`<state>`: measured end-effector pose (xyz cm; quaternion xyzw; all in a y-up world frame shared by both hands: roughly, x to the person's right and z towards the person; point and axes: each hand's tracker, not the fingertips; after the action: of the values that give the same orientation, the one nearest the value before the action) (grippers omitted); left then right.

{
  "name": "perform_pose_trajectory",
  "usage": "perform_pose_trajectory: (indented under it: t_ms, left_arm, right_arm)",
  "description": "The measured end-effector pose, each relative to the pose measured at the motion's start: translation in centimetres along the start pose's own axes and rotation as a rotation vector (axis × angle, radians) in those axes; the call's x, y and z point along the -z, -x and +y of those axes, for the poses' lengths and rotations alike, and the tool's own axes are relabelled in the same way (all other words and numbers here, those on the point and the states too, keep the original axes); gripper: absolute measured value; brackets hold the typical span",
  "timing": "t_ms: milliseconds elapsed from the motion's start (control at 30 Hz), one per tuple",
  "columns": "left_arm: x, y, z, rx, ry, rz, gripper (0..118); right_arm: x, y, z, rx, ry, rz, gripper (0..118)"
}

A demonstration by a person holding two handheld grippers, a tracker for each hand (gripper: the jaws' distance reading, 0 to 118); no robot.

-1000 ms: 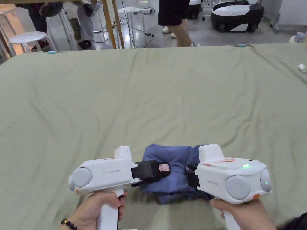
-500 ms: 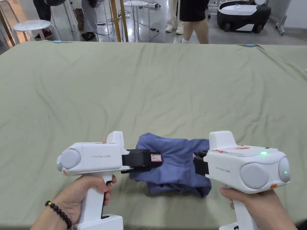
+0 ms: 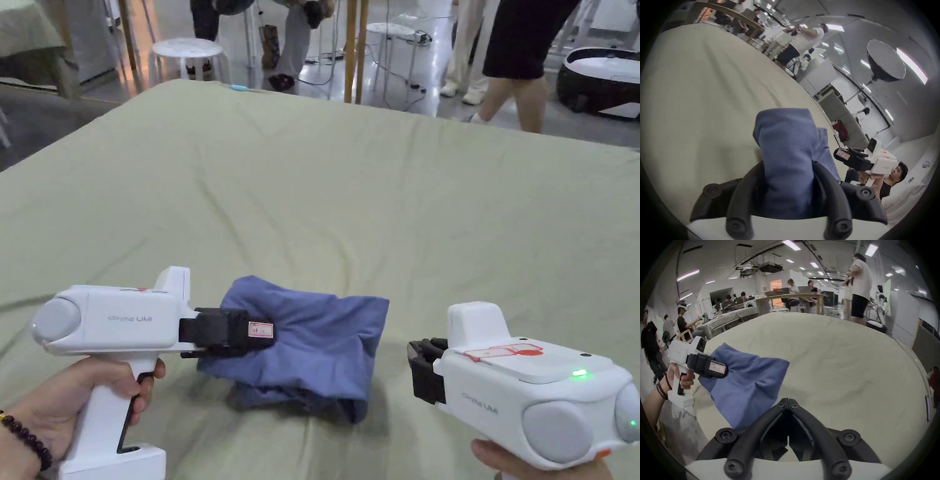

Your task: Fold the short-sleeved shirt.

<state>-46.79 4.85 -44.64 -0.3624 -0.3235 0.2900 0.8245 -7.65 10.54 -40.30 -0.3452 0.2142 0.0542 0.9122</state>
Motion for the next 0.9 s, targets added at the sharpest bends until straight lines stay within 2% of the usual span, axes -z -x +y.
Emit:
perform_pose_trajectory:
  t_ms: [33, 133, 300, 367, 533, 567, 600, 633, 667, 700, 733, 767, 800, 900]
  left_arm:
    - [-1.6, 1.3, 0.3, 0.000, -0.014, 0.018, 31]
    - [-6.2, 3.7, 1.1, -0.004, -0.042, 0.067, 31]
    - [-12.9, 7.5, 2.4, -0.010, -0.095, 0.125, 30]
    - [-14.6, 9.0, 3.2, -0.027, -0.097, 0.149, 30]
    - [-14.6, 10.7, 4.2, -0.037, -0.073, 0.161, 30]
    - [-14.5, 10.7, 4.3, -0.048, -0.067, 0.158, 34]
    - [-14.4, 10.9, 4.5, -0.053, -0.070, 0.158, 52]
    - [-14.3, 10.7, 4.6, -0.060, -0.072, 0.184, 77]
    - [-14.3, 10.5, 4.6, -0.049, -0.077, 0.225, 107]
    - [-14.4, 10.3, 4.6, -0.041, -0.092, 0.252, 118]
    - [-15.4, 10.2, 4.3, -0.017, -0.160, 0.227, 110]
    - [-15.6, 10.0, 4.3, -0.001, -0.190, 0.226, 111]
    - [-15.8, 9.5, 4.3, 0.002, -0.202, 0.236, 118]
    - [-16.1, 6.5, 4.3, 0.034, -0.201, 0.265, 118]
  right_arm:
    - [1.3, 1.7, 0.7, -0.030, 0.006, 0.019, 0]
    - [4.9, 6.8, 2.3, -0.141, -0.013, -0.024, 0]
    - [8.1, 12.5, 4.4, -0.178, -0.050, 0.008, 0]
    - [8.9, 13.9, 4.9, -0.210, -0.058, 0.009, 0]
    - [8.6, 14.6, 5.2, -0.220, -0.064, 0.031, 0]
    - [8.6, 14.5, 5.2, -0.223, -0.063, 0.028, 0]
    - [8.5, 14.2, 5.3, -0.224, -0.059, 0.028, 0]
    - [8.4, 14.0, 5.2, -0.222, -0.055, 0.026, 0]
    - [8.3, 13.8, 5.2, -0.219, -0.054, 0.024, 0]
    - [8.2, 13.6, 5.2, -0.218, -0.054, 0.021, 0]
    - [8.1, 13.5, 5.2, -0.217, -0.053, 0.016, 0]
    - [7.8, 13.4, 5.2, -0.215, -0.054, 0.012, 0]
    - [7.6, 13.2, 5.2, -0.213, -0.056, 0.011, 0]
    - [6.7, 12.8, 5.2, -0.207, -0.059, 0.010, 0]
